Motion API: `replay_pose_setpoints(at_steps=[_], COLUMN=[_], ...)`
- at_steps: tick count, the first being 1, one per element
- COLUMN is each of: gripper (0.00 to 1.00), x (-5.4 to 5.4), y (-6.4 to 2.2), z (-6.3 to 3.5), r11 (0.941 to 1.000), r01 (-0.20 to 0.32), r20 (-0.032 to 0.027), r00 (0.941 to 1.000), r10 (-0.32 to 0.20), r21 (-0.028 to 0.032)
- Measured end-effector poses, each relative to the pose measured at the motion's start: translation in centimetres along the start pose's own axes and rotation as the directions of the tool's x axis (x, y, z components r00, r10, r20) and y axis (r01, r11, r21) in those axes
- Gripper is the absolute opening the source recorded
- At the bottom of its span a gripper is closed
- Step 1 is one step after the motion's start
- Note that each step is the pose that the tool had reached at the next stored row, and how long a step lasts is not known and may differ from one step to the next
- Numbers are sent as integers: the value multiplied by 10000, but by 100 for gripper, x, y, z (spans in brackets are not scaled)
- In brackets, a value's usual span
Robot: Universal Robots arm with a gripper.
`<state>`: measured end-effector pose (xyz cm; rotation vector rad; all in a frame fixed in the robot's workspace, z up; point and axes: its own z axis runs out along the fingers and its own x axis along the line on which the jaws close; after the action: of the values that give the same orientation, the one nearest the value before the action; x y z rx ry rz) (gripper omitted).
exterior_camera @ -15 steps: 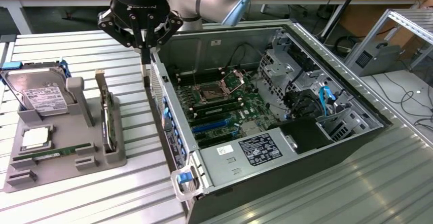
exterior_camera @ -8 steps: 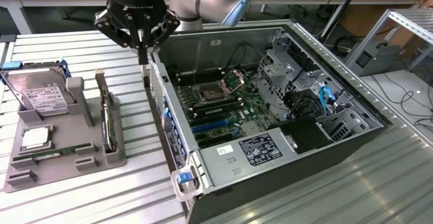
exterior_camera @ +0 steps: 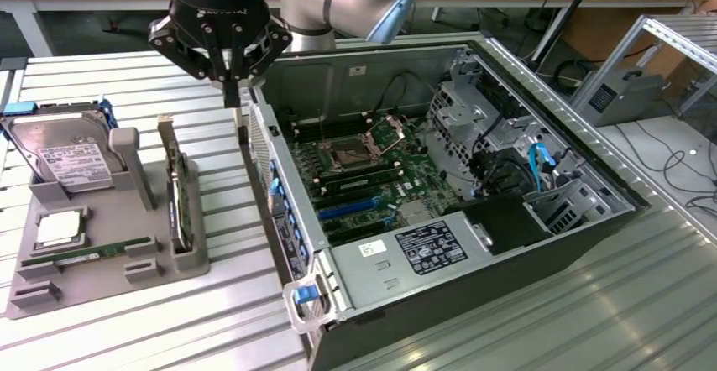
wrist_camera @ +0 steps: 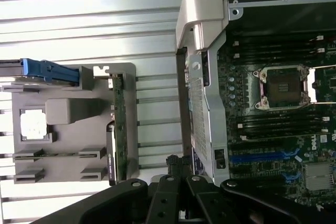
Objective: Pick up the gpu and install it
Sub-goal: 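Reach for the gpu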
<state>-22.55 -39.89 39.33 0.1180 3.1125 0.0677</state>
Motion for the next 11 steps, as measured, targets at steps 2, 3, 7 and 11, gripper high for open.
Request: replay_pose_setpoints(at_steps=[2, 3, 7, 11], gripper=[11, 11, 11, 11], x=[8, 12, 30, 48], y=[-1, -1, -2, -3], z=[0, 0, -1, -1], r11=[10000, 10000, 10000, 10000], r01=[0, 0, 0, -1], r20=[0, 0, 0, 0], r00=[10000, 10000, 10000, 10000], r10=[0, 0, 0, 1], r21=[0, 0, 0, 0])
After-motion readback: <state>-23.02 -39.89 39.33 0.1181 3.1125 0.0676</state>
